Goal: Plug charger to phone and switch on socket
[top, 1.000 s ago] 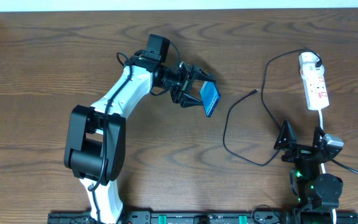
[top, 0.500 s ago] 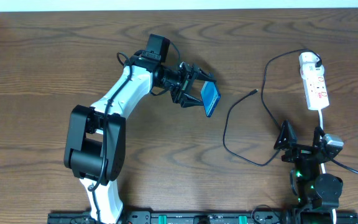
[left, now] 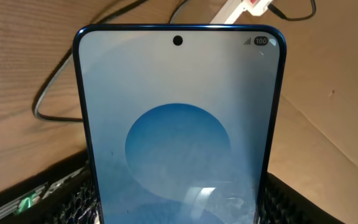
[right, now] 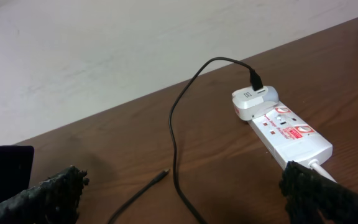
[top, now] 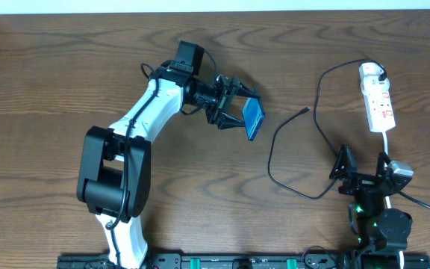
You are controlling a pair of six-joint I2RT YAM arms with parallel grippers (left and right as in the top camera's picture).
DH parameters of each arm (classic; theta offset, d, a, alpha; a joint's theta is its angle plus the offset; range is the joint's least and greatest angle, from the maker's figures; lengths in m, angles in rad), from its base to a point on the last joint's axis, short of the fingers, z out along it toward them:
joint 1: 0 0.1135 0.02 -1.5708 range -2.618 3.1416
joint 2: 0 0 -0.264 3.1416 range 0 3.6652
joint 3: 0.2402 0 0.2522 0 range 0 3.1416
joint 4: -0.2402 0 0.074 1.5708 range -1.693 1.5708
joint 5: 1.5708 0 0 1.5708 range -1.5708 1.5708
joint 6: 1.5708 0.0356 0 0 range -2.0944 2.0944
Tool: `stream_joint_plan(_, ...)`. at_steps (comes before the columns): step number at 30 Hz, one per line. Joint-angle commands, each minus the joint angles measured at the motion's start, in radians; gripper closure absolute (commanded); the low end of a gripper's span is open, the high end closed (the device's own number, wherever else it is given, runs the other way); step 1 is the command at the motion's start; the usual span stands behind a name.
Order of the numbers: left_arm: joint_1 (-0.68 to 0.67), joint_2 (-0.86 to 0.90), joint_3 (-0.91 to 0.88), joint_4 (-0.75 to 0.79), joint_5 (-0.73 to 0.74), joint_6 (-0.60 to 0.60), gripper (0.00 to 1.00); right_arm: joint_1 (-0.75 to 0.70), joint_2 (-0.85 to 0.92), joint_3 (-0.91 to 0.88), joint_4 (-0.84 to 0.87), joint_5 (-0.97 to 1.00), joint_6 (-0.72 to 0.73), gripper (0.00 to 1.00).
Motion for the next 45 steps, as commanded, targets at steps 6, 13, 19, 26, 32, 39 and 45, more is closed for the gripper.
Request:
stream_joint_plan(6,0.000,-0.035,0.000,0.002,0.103,0.021,0.42,-0.003,-0.006,-0.002,-0.002,0.008,-0.004,0.01)
stream_joint_plan(13,0.000,-0.035,0.000,0.002,0.139,0.025,0.42,-0.003,-0.006,-0.002,-0.002,0.008,-0.004,0.01)
stream_joint_plan(19,0.000,-0.035,0.000,0.002,0.143,0.024,0.42,-0.003,-0.005,-0.002,-0.002,0.008,-0.004,0.01)
stream_joint_plan(26,0.000,-0.035,0.000,0.002,0.141,0.028,0.42,-0.003,-0.005,-0.002,-0.002,0.008,-0.004,0.01)
stream_joint_plan(32,0.000,-0.035,0.000,0.002,0.138,0.028,0.42,-0.003,-0.005,-0.002,-0.002,0.008,-0.004,0.01)
stream_joint_plan(39,0.000,-0.035,0.000,0.002,0.139,0.027,0.42,-0.003,-0.005,-0.002,-0.002,0.008,-0.004,0.01)
stream_joint_plan(45,0.000,-0.035,0.000,0.002,0.145,0.027,0.42,-0.003,-0.005,-0.002,-0.002,0.008,-0.004,0.01)
